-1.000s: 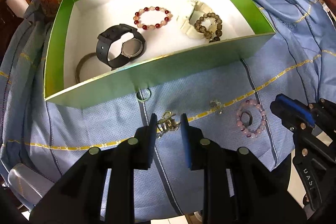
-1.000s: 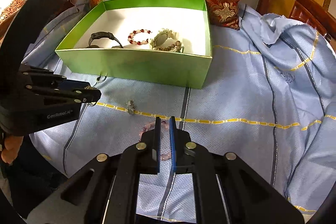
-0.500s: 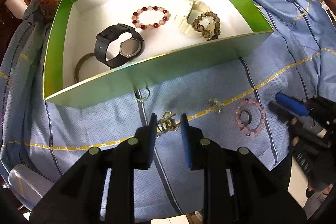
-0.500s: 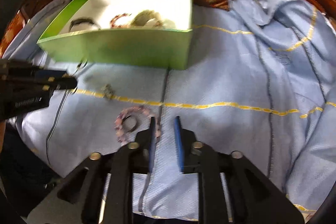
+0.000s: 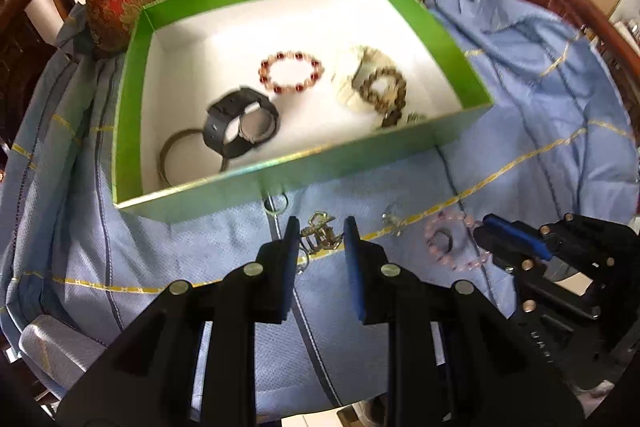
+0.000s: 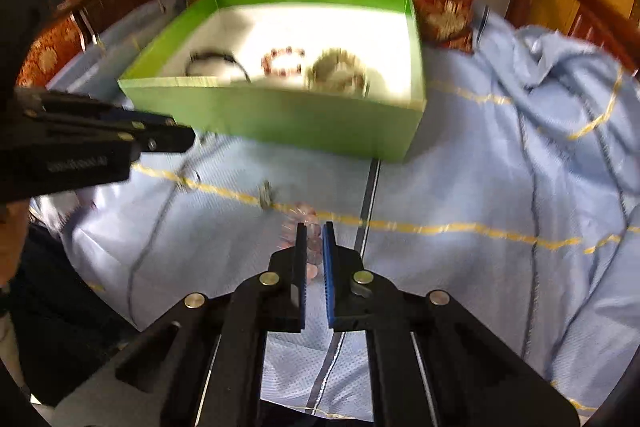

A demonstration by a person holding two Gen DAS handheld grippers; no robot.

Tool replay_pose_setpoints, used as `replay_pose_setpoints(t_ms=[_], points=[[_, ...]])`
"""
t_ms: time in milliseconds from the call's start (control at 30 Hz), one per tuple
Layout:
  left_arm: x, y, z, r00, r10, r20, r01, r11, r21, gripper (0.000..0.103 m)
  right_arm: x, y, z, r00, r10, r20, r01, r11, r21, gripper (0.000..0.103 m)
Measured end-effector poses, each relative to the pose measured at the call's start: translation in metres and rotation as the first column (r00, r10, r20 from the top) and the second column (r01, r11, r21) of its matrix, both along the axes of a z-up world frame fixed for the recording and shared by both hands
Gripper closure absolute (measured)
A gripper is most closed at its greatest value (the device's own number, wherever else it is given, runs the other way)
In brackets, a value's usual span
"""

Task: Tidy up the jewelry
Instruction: 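Carry the bracelet and charm over the green box and open both tools, then move both tools down toward the rings lying on the cloth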

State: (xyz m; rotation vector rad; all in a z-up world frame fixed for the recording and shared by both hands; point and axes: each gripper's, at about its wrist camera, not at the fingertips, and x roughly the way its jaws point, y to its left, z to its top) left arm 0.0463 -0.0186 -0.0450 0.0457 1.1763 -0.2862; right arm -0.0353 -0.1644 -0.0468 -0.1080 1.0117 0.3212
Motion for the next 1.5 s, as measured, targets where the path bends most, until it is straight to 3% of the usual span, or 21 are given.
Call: replay_pose_setpoints(t_ms=[267, 467, 767, 800, 833, 867, 1000, 1167, 1267, 1367, 1500], points=[[0.005, 0.022, 0.035, 0.995, 0.054, 0.083, -0.048, 0.997, -0.068, 0.080, 0.013, 0.001, 0.060, 0.990, -0.005, 0.141, -0.007, 0.997, 0.081, 0.095], [0.040, 0.028, 0.060, 0.985, 0.094, 0.144, -0.085, 0.994, -0.066, 0.080, 0.050, 0.011, 0.084, 0.975, -0.021, 0.221, -0.002, 0.994, 0.107, 0.095], [0.080, 0.041, 0.022, 0.982, 0.180, 0.061, -0.180, 0.984, -0.011, 0.076, 0.101, 0.029, 0.045, 0.987, -0.055, 0.150, 0.050, 0.998, 0.036, 0.093], [0.080, 0.043, 0.021, 0.980, 0.189, 0.057, -0.189, 0.982, -0.010, 0.062, 0.100, 0.029, 0.043, 0.987, -0.058, 0.152, 0.054, 0.998, 0.033, 0.078], [0.080, 0.045, 0.021, 0.978, 0.198, 0.058, -0.198, 0.980, -0.010, 0.056, 0.098, 0.029, 0.043, 0.986, -0.064, 0.155, 0.060, 0.998, 0.031, 0.067], [0.078, 0.046, 0.023, 0.977, 0.202, 0.068, -0.201, 0.979, -0.014, 0.056, 0.094, 0.027, 0.045, 0.984, -0.073, 0.163, 0.068, 0.997, 0.036, 0.048], [0.061, 0.047, 0.035, 0.981, 0.177, 0.083, -0.173, 0.983, -0.055, 0.055, 0.073, 0.020, 0.054, 0.983, -0.068, 0.173, 0.055, 0.995, 0.080, 0.047], [0.014, 0.030, 0.036, 0.999, 0.016, 0.029, -0.013, 0.993, -0.113, 0.055, 0.037, 0.008, 0.049, 0.993, -0.037, 0.116, 0.019, 0.988, 0.154, 0.047], [0.010, 0.024, 0.012, 0.999, -0.006, -0.051, 0.002, 0.998, -0.070, 0.063, 0.027, 0.005, 0.028, 0.997, -0.024, 0.072, 0.017, 0.995, 0.098, 0.047], [0.019, 0.021, -0.020, 0.988, 0.035, -0.148, -0.034, 0.999, 0.011, 0.067, 0.026, -0.005, 0.006, 0.999, -0.052, 0.008, 0.050, 0.994, 0.097, 0.047], [0.033, 0.018, -0.037, 0.981, 0.070, -0.184, -0.069, 0.998, 0.011, 0.068, 0.023, -0.012, -0.010, 0.997, -0.070, -0.042, 0.074, 0.993, 0.088, 0.047]])
